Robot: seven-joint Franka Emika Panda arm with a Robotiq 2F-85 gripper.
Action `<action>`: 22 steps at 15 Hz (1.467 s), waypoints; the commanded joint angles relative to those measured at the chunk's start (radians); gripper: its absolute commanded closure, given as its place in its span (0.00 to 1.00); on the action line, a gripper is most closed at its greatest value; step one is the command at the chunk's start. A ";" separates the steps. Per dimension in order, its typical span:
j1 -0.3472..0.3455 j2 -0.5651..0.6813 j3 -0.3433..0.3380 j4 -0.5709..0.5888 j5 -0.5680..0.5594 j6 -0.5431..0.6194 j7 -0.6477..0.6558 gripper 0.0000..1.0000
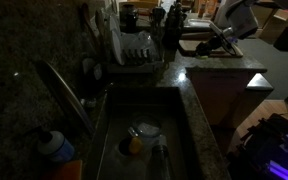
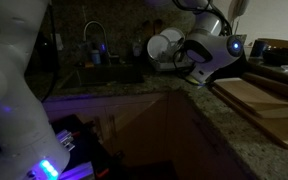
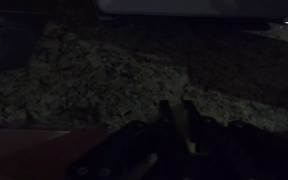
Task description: Take the sponge and wipe the counter
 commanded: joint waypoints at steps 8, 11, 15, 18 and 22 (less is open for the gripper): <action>0.098 0.150 -0.019 0.068 -0.156 0.212 0.144 0.98; 0.086 0.150 -0.012 0.079 -0.182 0.190 0.206 0.61; 0.078 0.140 -0.009 0.079 -0.208 0.161 0.263 0.42; 0.069 0.130 -0.006 0.077 -0.210 0.139 0.276 0.22; 0.051 0.095 -0.019 0.061 -0.239 0.102 0.271 0.00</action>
